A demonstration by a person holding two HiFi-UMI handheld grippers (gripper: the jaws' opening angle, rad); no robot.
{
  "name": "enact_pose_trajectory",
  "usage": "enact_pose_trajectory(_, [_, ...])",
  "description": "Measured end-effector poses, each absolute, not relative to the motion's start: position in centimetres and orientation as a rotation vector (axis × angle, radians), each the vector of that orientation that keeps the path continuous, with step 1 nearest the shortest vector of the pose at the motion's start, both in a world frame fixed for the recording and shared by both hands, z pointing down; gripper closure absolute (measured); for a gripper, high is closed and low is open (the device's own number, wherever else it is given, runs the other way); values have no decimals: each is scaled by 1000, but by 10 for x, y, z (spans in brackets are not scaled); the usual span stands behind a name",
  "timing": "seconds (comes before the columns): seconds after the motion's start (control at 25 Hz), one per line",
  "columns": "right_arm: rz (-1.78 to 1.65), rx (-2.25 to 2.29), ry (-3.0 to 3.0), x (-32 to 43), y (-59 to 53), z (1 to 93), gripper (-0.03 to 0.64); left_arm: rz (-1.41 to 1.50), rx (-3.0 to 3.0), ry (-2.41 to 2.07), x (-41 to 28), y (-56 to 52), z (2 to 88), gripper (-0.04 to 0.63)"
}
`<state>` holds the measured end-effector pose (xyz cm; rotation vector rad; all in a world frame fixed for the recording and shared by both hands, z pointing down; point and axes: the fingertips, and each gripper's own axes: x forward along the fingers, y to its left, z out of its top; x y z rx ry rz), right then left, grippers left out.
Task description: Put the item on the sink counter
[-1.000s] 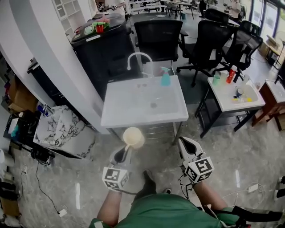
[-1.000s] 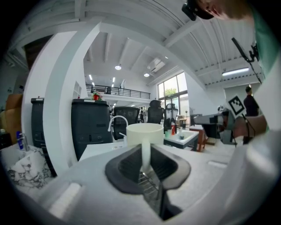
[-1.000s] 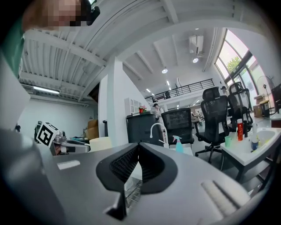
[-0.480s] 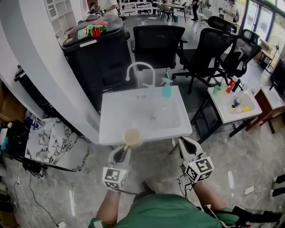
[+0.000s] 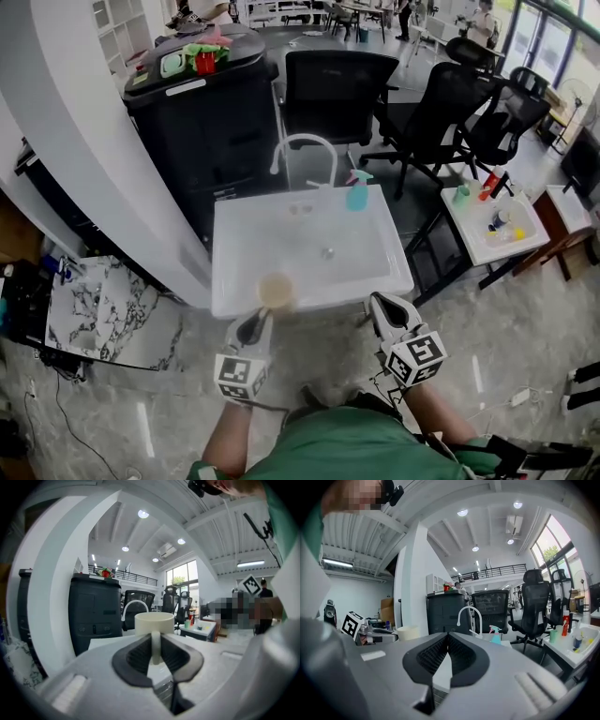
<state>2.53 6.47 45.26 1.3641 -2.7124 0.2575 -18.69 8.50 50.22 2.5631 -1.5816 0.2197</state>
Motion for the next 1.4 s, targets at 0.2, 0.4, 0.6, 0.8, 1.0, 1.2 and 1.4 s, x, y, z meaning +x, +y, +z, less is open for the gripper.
enact_pose_trajectory(0.2, [267, 1366, -2704, 18, 50, 457, 615, 206, 2555, -1574, -192, 72, 504, 555])
enact_pose_trajectory(0.4, [303, 1339, -2718, 9, 28, 466, 615, 217, 2550, -1598, -199, 57, 506, 555])
enact_pose_trajectory(0.6, [287, 1275, -2785, -9, -5, 458, 615, 237, 2513, -1686, -219, 34, 496, 555])
enact_pose_trajectory(0.8, [300, 1231, -2816, -9, -49, 461, 615, 254, 2491, -1738, -218, -6, 491, 555])
enact_pose_trajectory(1.0, [344, 1228, -2808, 13, -104, 467, 615, 270, 2473, -1741, -198, -57, 493, 555])
enact_pose_trajectory(1.2, [375, 1233, -2806, 40, -159, 475, 615, 284, 2450, -1759, -177, -110, 497, 555])
enact_pose_trajectory(1.4, [420, 1218, -2808, 60, -202, 484, 615, 313, 2426, -1775, -158, -149, 498, 555])
